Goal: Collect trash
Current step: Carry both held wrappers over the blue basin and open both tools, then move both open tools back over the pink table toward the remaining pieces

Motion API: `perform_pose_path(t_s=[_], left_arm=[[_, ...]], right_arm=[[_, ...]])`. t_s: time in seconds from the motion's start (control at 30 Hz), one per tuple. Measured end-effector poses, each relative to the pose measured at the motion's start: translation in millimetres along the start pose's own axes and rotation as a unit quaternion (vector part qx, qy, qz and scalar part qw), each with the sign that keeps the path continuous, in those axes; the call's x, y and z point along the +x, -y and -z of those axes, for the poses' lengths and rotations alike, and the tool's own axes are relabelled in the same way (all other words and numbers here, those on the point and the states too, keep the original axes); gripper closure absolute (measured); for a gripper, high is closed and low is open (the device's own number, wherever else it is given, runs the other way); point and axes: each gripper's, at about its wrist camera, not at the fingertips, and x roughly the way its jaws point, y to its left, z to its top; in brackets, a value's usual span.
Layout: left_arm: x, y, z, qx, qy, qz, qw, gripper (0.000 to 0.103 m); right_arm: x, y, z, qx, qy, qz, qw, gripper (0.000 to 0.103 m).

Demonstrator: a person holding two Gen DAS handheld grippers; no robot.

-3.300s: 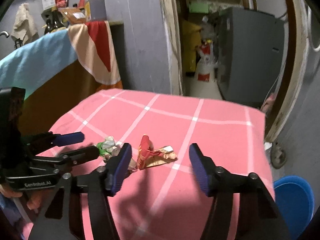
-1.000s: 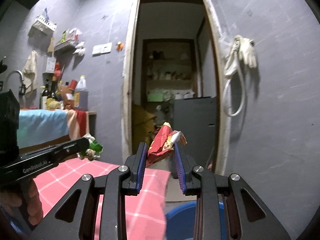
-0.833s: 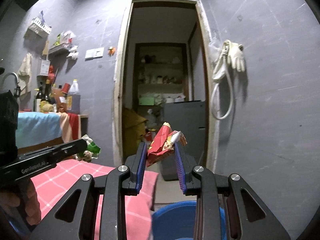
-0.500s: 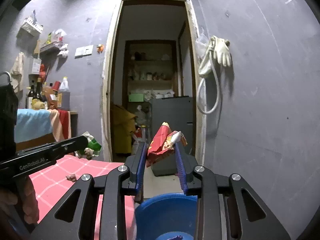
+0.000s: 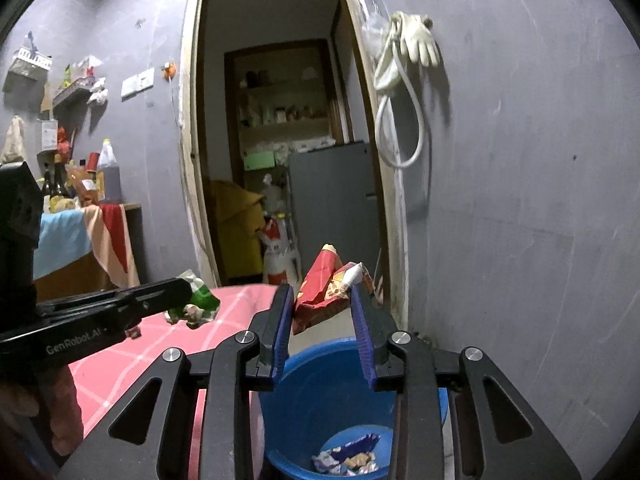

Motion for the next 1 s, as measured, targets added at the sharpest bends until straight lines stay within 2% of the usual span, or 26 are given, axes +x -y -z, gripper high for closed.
perform_pose_path(t_s=[0.3, 0.63, 0.8, 0.87, 0.9, 1.0], left_arm=[[41, -14, 13, -0.013, -0.078, 0.006, 0.9968, 0.098], [64, -26, 18, -0.033, -0.115, 0.010, 0.9928, 0.095], [70, -34, 23, -0.040, -0.135, 0.012, 0.9899, 0.087], [67, -35, 25, -0.045, -0.137, 0.014, 0.9894, 0.081], [66, -38, 26, -0.048, -0.137, 0.015, 0.9892, 0.080], [62, -42, 25, -0.055, -0.138, 0.014, 0.9888, 0.080]], right_arm=[[29, 11, 17, 0.014, -0.049, -0.001, 0.999, 0.074], [57, 18, 29, 0.030, -0.099, -0.001, 0.995, 0.069], [61, 21, 33, 0.044, -0.114, 0.004, 0.992, 0.067], [61, 22, 32, 0.047, -0.118, 0.006, 0.992, 0.062], [60, 23, 32, 0.048, -0.118, 0.006, 0.992, 0.059], [59, 21, 29, 0.045, -0.117, 0.007, 0.992, 0.058]])
